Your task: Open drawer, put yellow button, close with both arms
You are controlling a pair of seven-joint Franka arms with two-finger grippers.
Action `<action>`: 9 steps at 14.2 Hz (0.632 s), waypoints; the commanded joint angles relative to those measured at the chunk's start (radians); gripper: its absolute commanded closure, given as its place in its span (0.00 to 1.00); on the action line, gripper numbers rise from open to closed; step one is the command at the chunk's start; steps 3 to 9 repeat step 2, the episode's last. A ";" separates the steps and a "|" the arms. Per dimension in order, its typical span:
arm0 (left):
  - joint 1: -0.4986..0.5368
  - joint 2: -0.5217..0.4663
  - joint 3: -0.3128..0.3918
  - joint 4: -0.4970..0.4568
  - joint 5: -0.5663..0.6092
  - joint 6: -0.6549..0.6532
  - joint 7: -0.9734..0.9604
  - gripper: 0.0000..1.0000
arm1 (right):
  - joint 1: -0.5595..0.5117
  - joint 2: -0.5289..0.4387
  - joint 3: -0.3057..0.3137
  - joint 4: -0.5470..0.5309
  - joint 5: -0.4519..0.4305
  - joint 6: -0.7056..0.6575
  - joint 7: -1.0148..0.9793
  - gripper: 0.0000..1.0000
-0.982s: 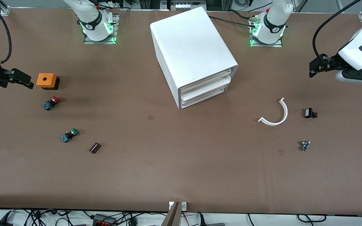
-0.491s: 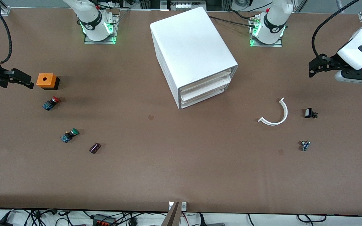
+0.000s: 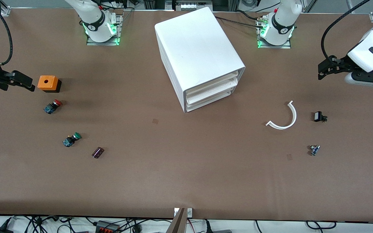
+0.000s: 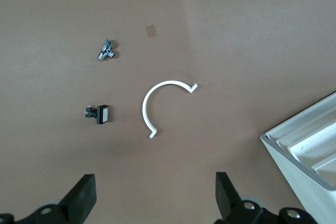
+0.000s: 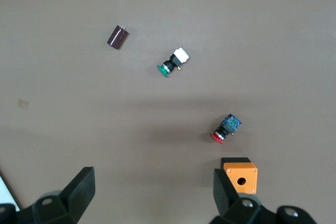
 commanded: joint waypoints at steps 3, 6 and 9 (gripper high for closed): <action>0.001 -0.002 -0.002 0.000 -0.018 0.003 0.012 0.00 | 0.002 -0.013 0.005 -0.010 -0.013 -0.006 -0.011 0.00; 0.001 -0.002 -0.002 0.000 -0.018 0.003 0.012 0.00 | 0.002 -0.013 0.005 -0.010 -0.013 -0.006 -0.011 0.00; 0.001 -0.002 -0.002 0.000 -0.018 0.003 0.012 0.00 | 0.002 -0.013 0.005 -0.010 -0.013 -0.006 -0.011 0.00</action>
